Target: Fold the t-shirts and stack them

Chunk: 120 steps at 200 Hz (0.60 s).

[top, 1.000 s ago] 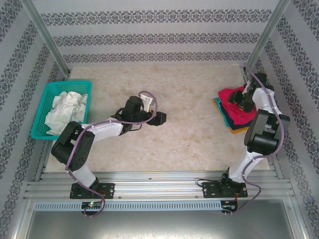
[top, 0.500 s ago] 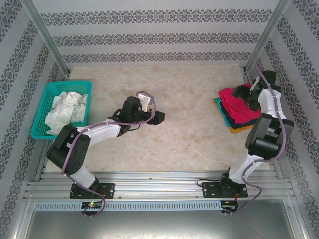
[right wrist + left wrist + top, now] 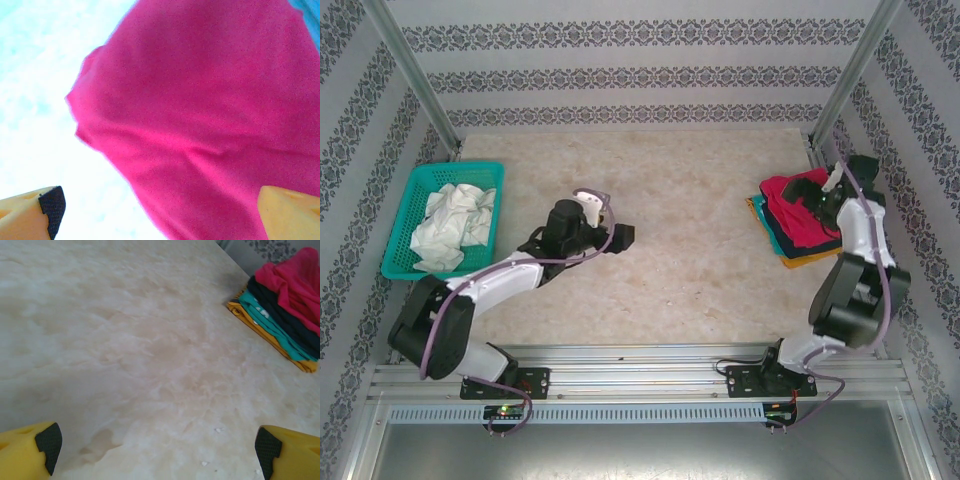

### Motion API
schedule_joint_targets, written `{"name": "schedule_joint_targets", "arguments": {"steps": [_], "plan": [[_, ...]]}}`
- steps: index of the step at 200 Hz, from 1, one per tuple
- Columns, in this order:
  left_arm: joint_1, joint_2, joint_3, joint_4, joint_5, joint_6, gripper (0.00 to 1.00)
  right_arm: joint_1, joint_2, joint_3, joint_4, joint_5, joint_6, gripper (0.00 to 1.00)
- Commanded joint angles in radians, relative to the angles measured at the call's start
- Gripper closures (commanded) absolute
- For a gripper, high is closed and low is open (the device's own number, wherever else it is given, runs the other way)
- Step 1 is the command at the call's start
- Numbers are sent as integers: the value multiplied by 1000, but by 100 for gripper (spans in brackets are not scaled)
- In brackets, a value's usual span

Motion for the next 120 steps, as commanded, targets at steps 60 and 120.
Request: {"name": "schedule_joint_targets", "arguments": {"steps": [60,120], "plan": [[167,-504,-281,-232,-403,139,0,204,-316,-567,664,82,-65,2],[397,-476,-356,-102,-273,290,0,290,-145,-631,992,161,-99,2]]}}
